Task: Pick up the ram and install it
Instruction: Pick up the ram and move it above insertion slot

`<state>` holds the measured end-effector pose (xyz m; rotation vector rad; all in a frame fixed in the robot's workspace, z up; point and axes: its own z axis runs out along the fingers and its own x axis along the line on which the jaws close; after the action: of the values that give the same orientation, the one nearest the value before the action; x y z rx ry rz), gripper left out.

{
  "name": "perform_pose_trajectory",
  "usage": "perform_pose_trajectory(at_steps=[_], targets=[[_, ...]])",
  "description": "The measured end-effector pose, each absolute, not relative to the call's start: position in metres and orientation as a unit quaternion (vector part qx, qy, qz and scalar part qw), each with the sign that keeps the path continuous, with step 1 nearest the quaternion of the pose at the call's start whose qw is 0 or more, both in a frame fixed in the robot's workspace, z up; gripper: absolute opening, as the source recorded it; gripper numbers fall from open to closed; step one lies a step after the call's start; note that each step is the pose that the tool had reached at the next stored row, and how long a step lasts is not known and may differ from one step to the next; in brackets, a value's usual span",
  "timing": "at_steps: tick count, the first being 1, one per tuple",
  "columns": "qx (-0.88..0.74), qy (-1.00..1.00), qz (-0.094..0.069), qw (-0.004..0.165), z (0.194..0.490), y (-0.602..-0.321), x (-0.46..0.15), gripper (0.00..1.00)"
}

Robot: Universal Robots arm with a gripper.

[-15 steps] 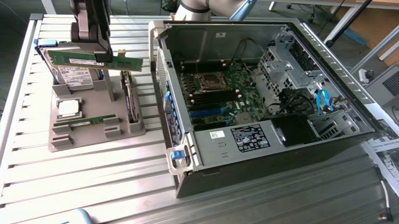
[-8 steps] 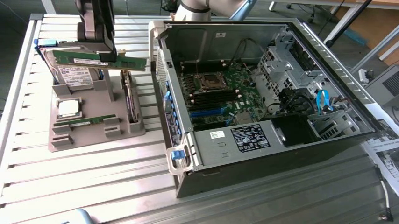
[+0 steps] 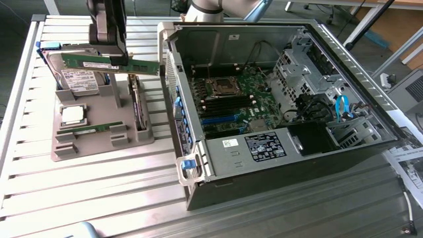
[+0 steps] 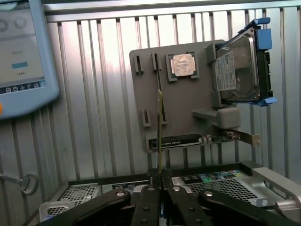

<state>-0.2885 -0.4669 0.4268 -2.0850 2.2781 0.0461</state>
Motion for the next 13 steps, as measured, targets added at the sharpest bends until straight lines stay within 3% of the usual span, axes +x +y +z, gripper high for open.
perform_pose_trajectory(at_steps=[13], targets=[[-0.675, 0.737, 0.015, 0.026, 0.427, -0.467, -0.275, 0.13]])
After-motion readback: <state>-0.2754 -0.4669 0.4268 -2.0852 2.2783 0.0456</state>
